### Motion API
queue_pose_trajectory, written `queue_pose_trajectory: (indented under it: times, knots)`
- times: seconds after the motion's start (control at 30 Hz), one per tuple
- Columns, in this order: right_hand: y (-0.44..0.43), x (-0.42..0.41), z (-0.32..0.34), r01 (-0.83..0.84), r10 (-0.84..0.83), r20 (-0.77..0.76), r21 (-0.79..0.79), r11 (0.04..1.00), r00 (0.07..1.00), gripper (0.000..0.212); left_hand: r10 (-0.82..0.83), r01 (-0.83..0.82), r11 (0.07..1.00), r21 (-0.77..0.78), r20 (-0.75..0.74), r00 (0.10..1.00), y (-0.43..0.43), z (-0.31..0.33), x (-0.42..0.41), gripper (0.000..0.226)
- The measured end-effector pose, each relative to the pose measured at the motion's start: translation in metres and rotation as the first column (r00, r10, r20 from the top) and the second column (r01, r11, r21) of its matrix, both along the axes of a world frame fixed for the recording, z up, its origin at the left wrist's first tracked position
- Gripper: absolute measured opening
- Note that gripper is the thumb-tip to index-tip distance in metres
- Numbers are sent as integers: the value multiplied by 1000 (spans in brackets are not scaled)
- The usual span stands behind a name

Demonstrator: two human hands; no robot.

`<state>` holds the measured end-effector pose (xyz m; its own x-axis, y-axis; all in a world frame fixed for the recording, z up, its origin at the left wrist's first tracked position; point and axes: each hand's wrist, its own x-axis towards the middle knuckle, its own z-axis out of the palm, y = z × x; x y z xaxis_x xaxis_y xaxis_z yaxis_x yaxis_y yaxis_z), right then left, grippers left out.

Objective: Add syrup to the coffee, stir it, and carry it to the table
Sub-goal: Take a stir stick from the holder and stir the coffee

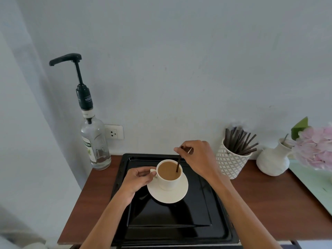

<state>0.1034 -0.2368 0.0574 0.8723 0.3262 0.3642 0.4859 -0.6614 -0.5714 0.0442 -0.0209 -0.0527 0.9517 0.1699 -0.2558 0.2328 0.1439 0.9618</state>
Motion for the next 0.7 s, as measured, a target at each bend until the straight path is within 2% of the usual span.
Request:
queue_pose_trajectory:
  times: [0.17,0.43,0.53,0.7]
  knots:
    - [-5,-3,-1,13,-16,-35,-86,996,999,35,-17,17,1000,10,10,1000,2,0,-1,17]
    - [11,-14,-3,-93,92,-128,3,996,987,31,-22,22,1000,-11,17,1000,1,0,-1,20]
    - [27,-9,-3,-84,88,-116,41,996,989,30,-20,20,1000,-14,11,1000,1,1,-1,21]
    - [30,5,2,-36,34,-75,-16,999,997,29,-17,17,999,-29,-12,1000,2,1,-2,24]
